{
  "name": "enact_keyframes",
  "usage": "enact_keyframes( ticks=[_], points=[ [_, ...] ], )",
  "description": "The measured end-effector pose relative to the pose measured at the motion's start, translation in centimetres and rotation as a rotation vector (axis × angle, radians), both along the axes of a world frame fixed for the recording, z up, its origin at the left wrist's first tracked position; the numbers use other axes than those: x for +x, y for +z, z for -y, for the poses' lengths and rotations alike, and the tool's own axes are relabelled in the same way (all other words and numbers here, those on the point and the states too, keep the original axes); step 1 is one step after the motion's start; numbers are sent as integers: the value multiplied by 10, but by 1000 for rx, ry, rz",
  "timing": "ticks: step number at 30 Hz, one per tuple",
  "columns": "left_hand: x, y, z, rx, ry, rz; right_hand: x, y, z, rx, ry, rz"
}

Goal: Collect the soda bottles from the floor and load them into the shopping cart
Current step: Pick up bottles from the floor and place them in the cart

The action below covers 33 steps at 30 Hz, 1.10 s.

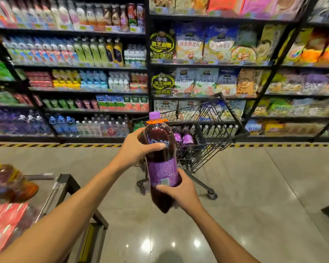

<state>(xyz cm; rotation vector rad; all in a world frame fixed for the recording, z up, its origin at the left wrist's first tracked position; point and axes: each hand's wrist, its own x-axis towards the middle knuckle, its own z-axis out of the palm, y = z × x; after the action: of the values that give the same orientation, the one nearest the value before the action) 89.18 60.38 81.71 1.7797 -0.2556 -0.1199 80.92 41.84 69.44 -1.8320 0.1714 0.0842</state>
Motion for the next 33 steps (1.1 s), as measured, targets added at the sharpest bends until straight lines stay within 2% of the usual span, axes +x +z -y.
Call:
enact_keyframes(
  ticks=[8,19,33],
  points=[
    [138,-25,-14,-8,10,-46,131,-22,-13,-23,-13,-34],
    [327,-35,-22,-5,-85,-122,298,-32,-30,-1,-83,-98],
    [502,-75,12,42,-101,-241,460,-69,-3,106,-70,-189]
  ],
)
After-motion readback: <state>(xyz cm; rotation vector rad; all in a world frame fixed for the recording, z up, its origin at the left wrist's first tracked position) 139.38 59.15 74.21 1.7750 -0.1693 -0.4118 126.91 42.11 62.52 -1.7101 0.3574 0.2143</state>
